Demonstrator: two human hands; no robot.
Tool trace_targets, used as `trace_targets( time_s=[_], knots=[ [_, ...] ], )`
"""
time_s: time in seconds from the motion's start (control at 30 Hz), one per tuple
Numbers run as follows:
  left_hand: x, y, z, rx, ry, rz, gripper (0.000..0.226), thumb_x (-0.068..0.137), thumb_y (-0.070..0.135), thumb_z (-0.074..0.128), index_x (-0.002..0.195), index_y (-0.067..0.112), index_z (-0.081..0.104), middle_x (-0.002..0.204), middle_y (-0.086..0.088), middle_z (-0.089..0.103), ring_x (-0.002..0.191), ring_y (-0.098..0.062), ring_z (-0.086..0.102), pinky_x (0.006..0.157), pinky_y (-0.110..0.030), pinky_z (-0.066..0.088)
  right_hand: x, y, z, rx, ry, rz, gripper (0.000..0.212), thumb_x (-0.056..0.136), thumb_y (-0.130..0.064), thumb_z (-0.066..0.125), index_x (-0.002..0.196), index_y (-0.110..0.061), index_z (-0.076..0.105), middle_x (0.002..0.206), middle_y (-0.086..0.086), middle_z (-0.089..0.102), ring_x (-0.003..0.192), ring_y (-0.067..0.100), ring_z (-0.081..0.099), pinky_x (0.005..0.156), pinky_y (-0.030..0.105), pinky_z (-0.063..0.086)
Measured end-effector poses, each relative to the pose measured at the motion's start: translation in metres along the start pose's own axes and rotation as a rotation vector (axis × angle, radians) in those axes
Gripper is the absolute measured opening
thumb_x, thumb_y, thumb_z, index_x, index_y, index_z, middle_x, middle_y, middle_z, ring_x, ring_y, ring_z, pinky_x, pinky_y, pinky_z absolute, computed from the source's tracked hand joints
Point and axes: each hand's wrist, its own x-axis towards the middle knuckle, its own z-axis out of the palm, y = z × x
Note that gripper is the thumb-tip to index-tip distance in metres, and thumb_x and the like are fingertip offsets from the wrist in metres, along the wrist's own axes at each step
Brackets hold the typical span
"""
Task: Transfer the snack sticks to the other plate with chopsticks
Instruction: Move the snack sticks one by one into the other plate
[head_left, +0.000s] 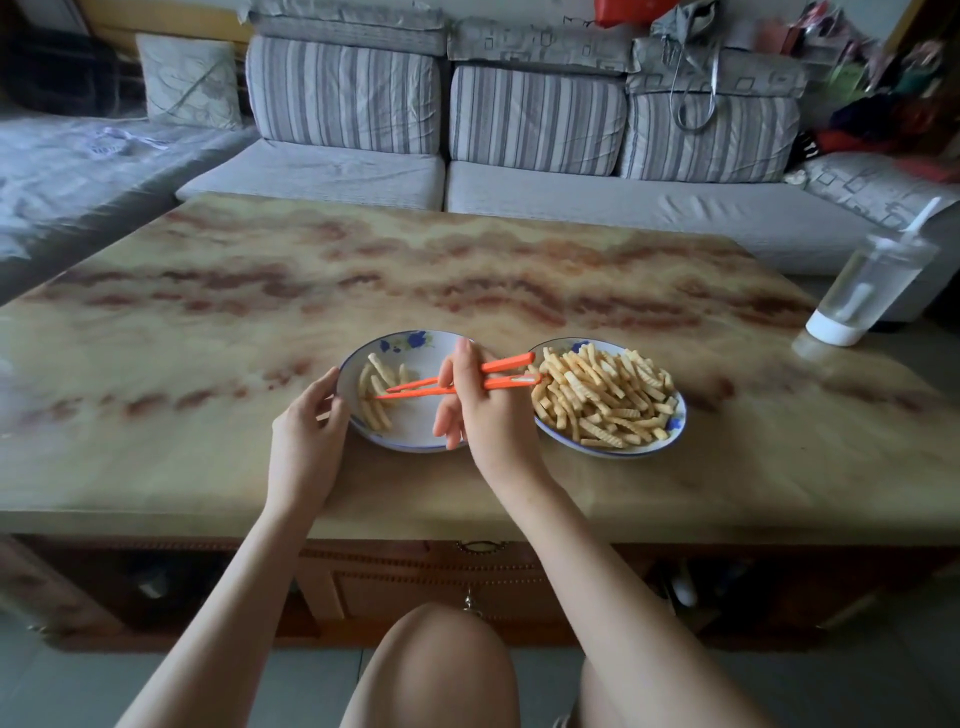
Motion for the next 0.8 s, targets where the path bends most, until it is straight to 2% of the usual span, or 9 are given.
trace_targets(
  time_s=[0.1,0.3,0.47,0.6,0.8],
  knots=[
    [0.0,0.001,0.0,-0.006,0.0,-0.002,0.037,0.092,0.011,0.05,0.127,0.018,0.06,0.097,0.014,0.058,0.091,0.001,0.051,0.065,0.007,0.029,-0.003,0.005,-0.001,-0.012,0.048,-0.006,0.042,0.103,-0.032,0.034,0.068,-0.016,0.05,0.043,0.007,0.053,0.035,0.025,0.044,0.04,0.027,0.037],
    [0.0,0.0,0.0,-0.006,0.001,-0.008,0.039,0.092,0.011,0.048,0.128,0.019,0.06,0.097,0.014,0.058,0.089,0.002,0.051,0.064,0.006,0.03,-0.006,-0.002,-0.022,0.055,0.161,-0.046,0.043,0.103,-0.029,0.035,0.07,-0.006,0.051,0.045,0.019,0.051,0.032,0.024,0.044,0.035,0.025,0.033],
    [-0.001,0.0,-0.001,0.003,-0.013,-0.011,0.039,0.093,0.014,0.047,0.13,0.021,0.058,0.099,0.012,0.059,0.09,-0.001,0.052,0.067,-0.004,0.034,-0.009,-0.009,-0.055,0.063,0.242,-0.07,0.043,0.104,-0.028,0.034,0.069,-0.008,0.05,0.049,0.028,0.05,0.033,0.017,0.046,0.035,0.022,0.035],
    [-0.001,0.0,-0.001,0.009,-0.011,0.003,0.039,0.094,0.013,0.047,0.13,0.019,0.058,0.099,0.011,0.059,0.089,-0.002,0.052,0.063,0.002,0.034,-0.017,-0.015,-0.094,0.053,0.35,-0.039,0.042,0.104,-0.029,0.033,0.069,-0.011,0.049,0.04,0.006,0.053,0.032,0.015,0.046,0.035,0.017,0.036],
    [-0.001,0.0,0.0,0.011,-0.017,0.001,0.039,0.094,0.014,0.047,0.131,0.019,0.057,0.101,0.01,0.059,0.092,-0.003,0.053,0.069,-0.009,0.036,-0.033,-0.024,-0.155,0.001,0.503,-0.069,0.044,0.105,-0.027,0.032,0.066,-0.013,0.048,0.038,0.002,0.052,0.031,0.017,0.045,0.035,0.023,0.032]
  ],
)
